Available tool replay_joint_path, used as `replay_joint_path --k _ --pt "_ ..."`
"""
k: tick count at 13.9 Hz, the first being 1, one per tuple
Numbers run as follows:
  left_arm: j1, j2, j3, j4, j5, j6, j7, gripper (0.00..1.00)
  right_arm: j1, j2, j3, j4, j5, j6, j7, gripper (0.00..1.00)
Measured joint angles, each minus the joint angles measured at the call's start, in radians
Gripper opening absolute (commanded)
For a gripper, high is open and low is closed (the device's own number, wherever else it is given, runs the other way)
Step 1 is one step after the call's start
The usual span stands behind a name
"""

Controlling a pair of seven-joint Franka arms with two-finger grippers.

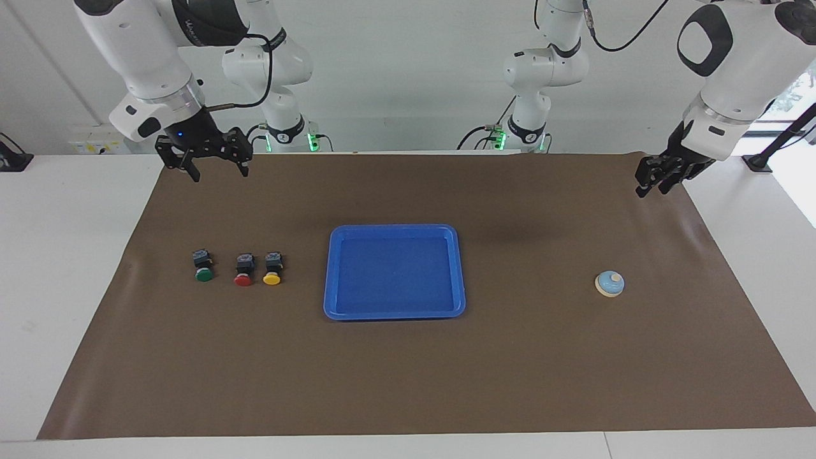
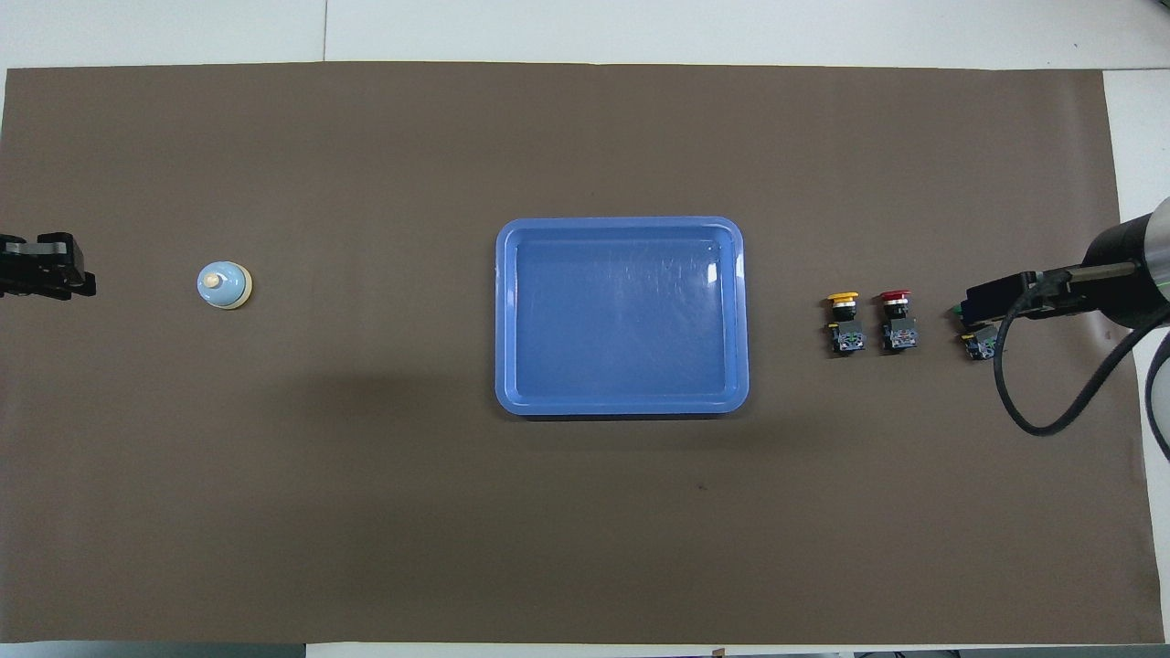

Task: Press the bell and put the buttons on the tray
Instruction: 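Move the left gripper toward the white bell, then press down on the white bell with the left gripper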

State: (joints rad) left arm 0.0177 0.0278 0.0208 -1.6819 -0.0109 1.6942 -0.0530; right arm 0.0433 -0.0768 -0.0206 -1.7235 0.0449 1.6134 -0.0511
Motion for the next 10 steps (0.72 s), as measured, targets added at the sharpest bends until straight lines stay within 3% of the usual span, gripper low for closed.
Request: replay_joint_path --k 10 --pt "0.031 0.222 -0.003 -0.132 0.000 0.373 0.017 0.00 0.000 0.000 0.000 0.000 0.000 0.000 0.000 1.00"
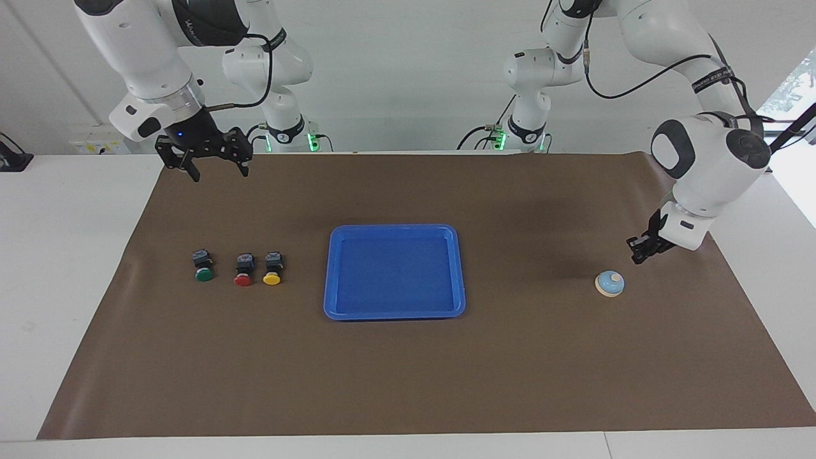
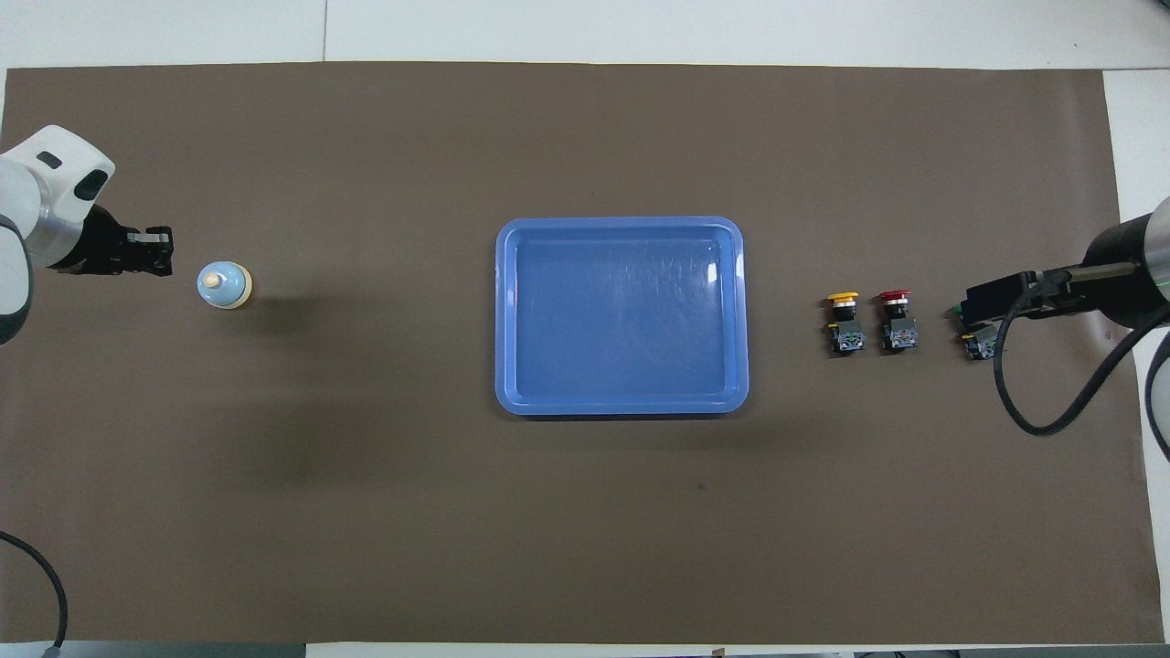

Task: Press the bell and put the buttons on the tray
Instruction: 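Press down on the white bell with the left gripper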

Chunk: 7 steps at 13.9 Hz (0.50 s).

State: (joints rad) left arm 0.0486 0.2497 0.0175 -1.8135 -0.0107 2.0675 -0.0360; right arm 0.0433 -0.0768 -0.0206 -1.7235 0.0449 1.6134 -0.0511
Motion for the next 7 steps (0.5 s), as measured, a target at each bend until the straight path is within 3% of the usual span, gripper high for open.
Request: replay_joint_path --k 3,7 --pt "0.000 0.016 -0.001 -0.015 0.000 0.037 0.000 0.00 -0.025 0.000 0.000 0.000 -0.001 -0.001 0.000 1.00" --pt "-0.009 0.019 -0.007 -0.113 0.000 0.146 0.001 0.00 -0.068 0.000 -0.001 -0.002 -0.001 -0.001 0.000 1.00"
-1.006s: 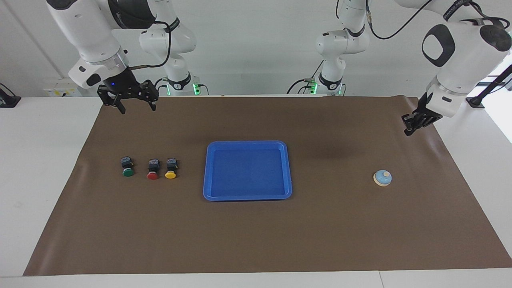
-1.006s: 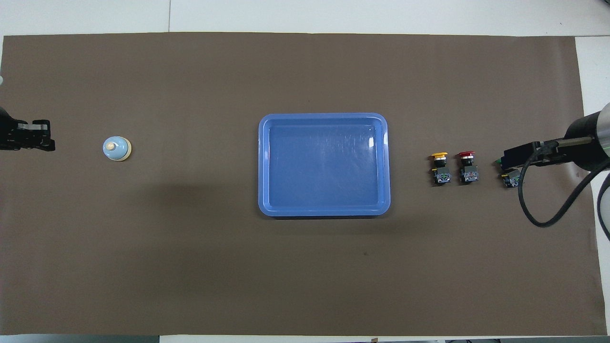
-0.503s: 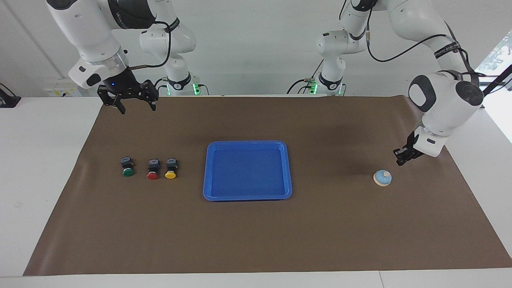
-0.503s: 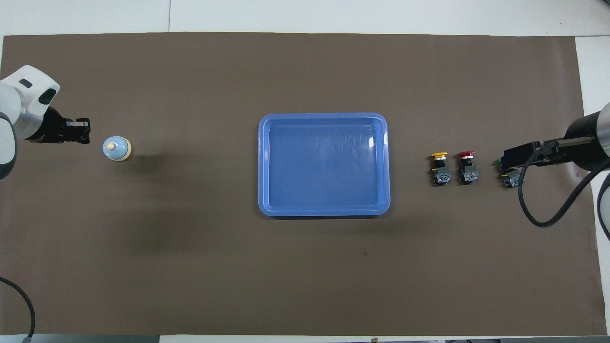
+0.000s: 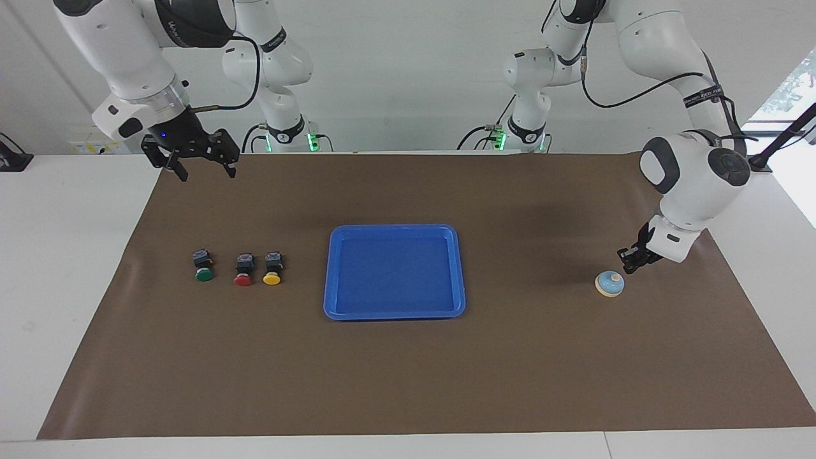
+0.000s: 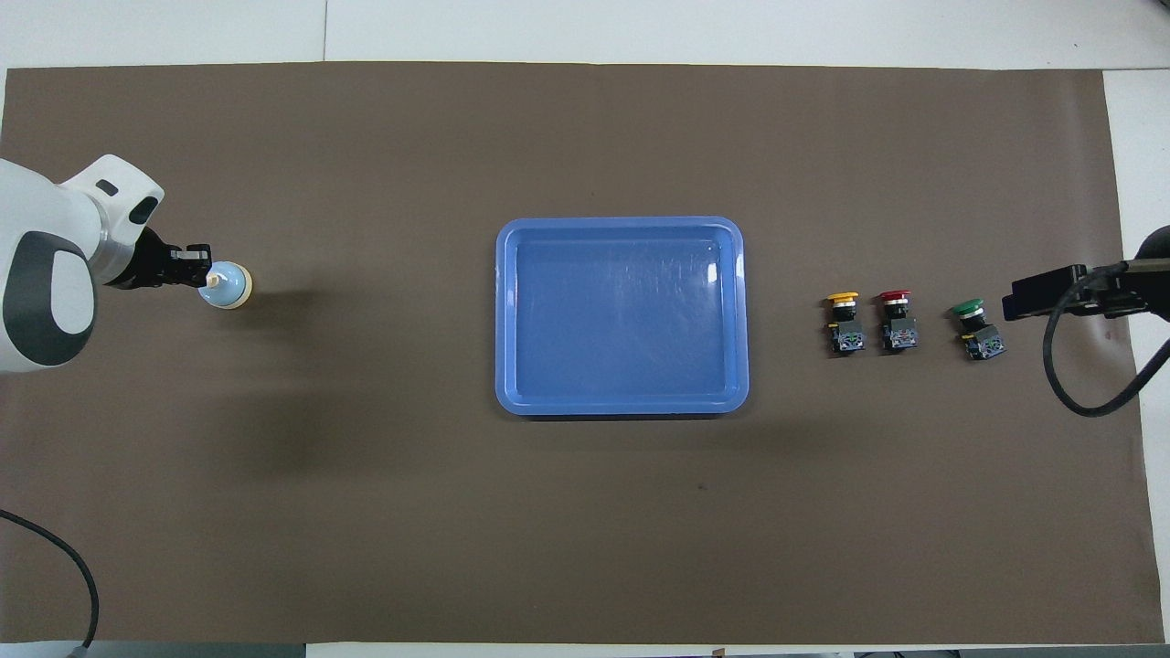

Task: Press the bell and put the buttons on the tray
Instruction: 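Press down on the white bell with the left gripper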

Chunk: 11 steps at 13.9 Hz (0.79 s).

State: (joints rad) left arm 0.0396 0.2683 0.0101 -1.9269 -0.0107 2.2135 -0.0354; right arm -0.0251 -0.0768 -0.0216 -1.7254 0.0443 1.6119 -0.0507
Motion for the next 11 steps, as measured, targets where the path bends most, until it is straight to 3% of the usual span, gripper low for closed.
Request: replay_joint_path --k 2,6,7,8,11 --pt "-0.005 0.007 0.000 -0.035 0.000 0.046 0.000 0.00 0.000 0.000 0.001 0.000 0.000 0.000 0.000 1.00" --pt "-0.005 0.007 0.002 -0.021 0.000 0.021 0.005 0.00 -0.005 0.000 0.001 0.000 0.000 -0.001 0.000 1.00" --pt "-0.005 0.007 0.003 0.006 0.000 -0.031 0.006 0.40 -0.008 0.000 0.001 0.000 0.000 0.000 0.000 1.00" --pt "-0.005 0.006 0.003 0.056 0.000 -0.112 0.007 0.99 -0.008 0.000 0.001 0.000 0.000 0.000 0.000 1.00" --pt "-0.006 -0.041 0.002 0.216 0.000 -0.340 0.008 1.00 -0.016 0.001 0.001 -0.010 0.000 0.026 0.000 1.00"
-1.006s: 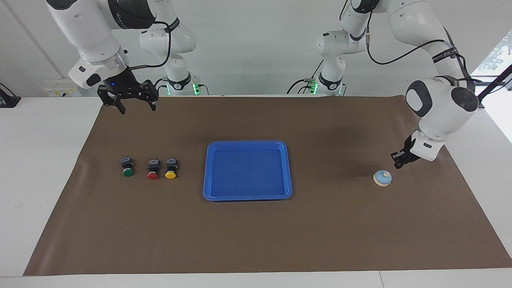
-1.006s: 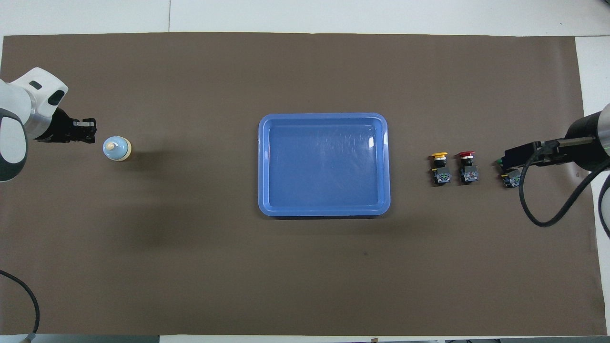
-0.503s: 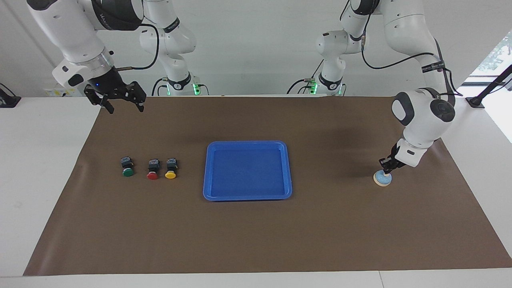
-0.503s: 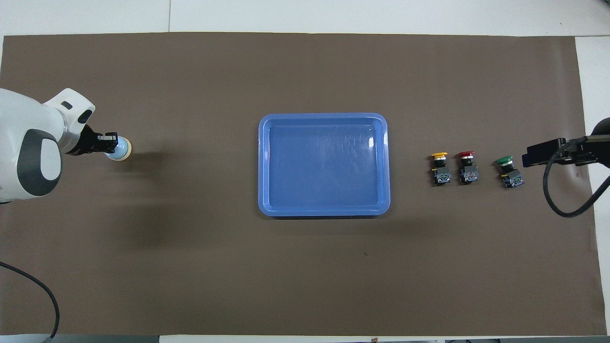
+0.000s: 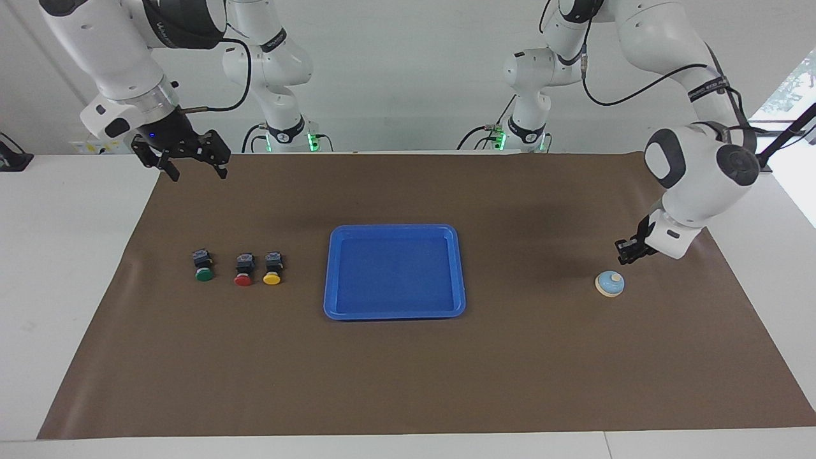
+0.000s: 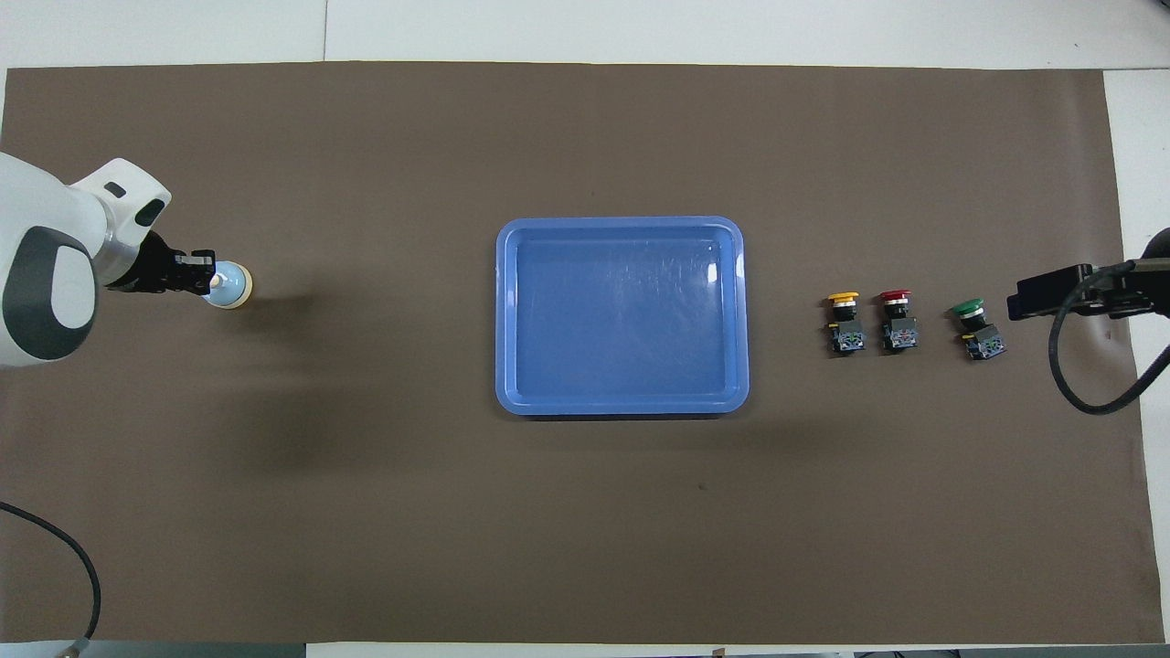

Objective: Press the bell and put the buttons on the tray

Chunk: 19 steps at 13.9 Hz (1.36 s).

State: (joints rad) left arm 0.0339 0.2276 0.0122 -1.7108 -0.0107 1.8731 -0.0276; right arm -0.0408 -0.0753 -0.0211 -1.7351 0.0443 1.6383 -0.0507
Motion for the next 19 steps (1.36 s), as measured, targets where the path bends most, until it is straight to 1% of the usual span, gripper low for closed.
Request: replay_joint_path --k 1,3,5,7,9,10,11,14,17,19 --pt "0.000 -0.034 -0.001 0.020 0.000 -0.050 0.000 1.00 -0.014 0.004 0.000 -0.012 0.000 0.023 0.000 1.00" --pt "-0.001 -0.105 -0.006 0.027 0.000 -0.152 0.000 1.00 -0.062 0.034 0.000 -0.034 0.000 0.064 -0.004 1.00" --pt "-0.007 -0.169 -0.012 0.027 0.000 -0.235 0.003 1.00 -0.115 0.097 -0.001 -0.049 0.000 0.142 -0.031 1.00" --pt "-0.023 -0.204 -0.013 0.024 0.000 -0.275 0.003 1.00 -0.150 0.176 -0.001 -0.067 0.000 0.253 -0.054 1.00" --pt "-0.030 -0.211 -0.014 0.021 0.000 -0.286 0.003 1.00 -0.166 0.237 -0.001 -0.122 0.000 0.402 -0.085 1.00" --pt "-0.030 -0.211 -0.014 0.021 0.000 -0.297 0.003 1.00 -0.168 0.252 -0.001 -0.161 0.000 0.470 -0.098 1.00" --pt "-0.030 -0.212 -0.014 0.023 0.000 -0.301 0.003 1.00 -0.165 0.257 0.001 -0.196 0.000 0.511 -0.104 1.00" --pt "-0.034 -0.212 -0.015 0.031 0.000 -0.302 0.003 1.00 -0.142 0.249 0.010 -0.248 -0.001 0.523 -0.124 1.00" --pt "-0.038 -0.212 -0.015 0.060 0.000 -0.322 0.003 1.00 -0.136 0.232 0.010 -0.314 -0.001 0.535 -0.270 1.00" --pt "-0.038 -0.212 -0.015 0.072 0.000 -0.332 0.003 1.00 -0.142 0.229 0.006 -0.342 -0.001 0.556 -0.314 1.00"
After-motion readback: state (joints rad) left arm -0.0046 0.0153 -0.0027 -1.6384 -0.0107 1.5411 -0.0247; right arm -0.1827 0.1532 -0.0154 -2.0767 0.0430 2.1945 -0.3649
